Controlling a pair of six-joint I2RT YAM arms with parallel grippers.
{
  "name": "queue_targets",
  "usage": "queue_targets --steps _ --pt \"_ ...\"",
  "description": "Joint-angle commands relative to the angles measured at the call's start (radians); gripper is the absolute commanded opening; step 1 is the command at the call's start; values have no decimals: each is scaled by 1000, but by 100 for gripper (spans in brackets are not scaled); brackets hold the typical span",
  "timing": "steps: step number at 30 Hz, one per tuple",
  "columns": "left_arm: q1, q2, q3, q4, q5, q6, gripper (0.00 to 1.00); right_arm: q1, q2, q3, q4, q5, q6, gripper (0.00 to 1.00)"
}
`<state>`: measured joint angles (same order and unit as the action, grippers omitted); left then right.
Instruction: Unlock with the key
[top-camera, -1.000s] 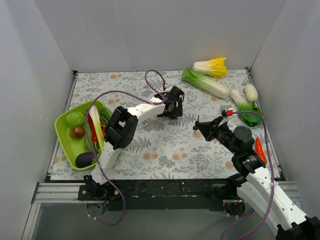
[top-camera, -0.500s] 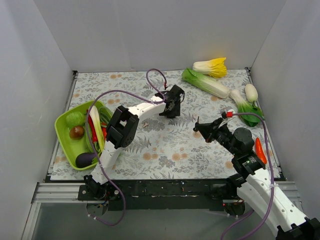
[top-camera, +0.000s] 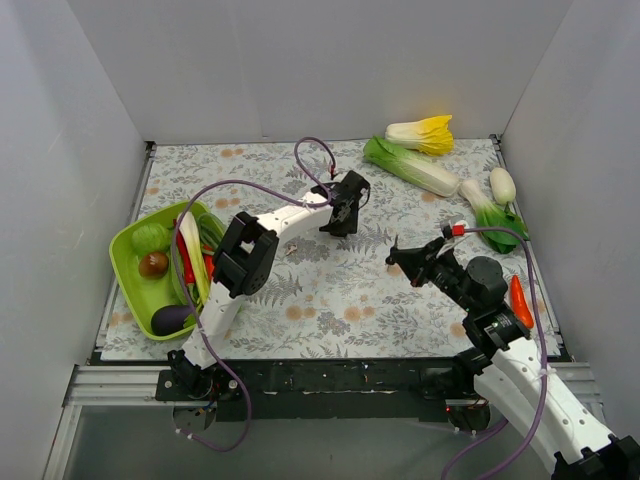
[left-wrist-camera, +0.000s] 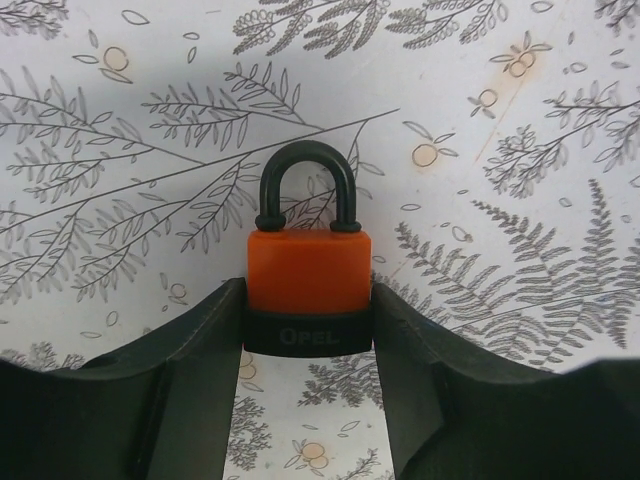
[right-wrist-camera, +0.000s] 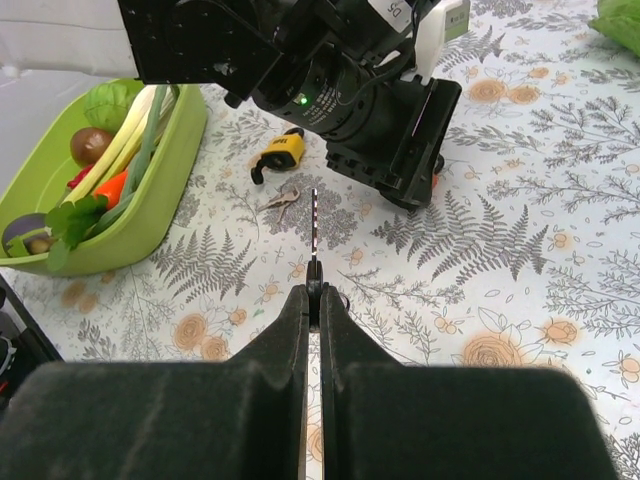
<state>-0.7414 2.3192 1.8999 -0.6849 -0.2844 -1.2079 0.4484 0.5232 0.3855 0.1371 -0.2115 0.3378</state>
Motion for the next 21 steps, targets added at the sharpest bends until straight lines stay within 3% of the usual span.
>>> queue_targets --steps 1,9,11,14,21 --pt "-39 20 45 -113 -120 59 1 6 -6 -20 47 4 4 1" --pt "-110 69 177 -350 -465 125 0 6 23 -48 67 -25 29 1" --pt "-119 66 176 -376 -492 120 0 6 29 -54 65 -31 36 1" --pt "-119 36 148 -390 -461 85 0 6 28 -68 68 -35 52 1" --pt "-118 -138 13 -220 -273 -28 0 6 26 -155 140 -104 164 1"
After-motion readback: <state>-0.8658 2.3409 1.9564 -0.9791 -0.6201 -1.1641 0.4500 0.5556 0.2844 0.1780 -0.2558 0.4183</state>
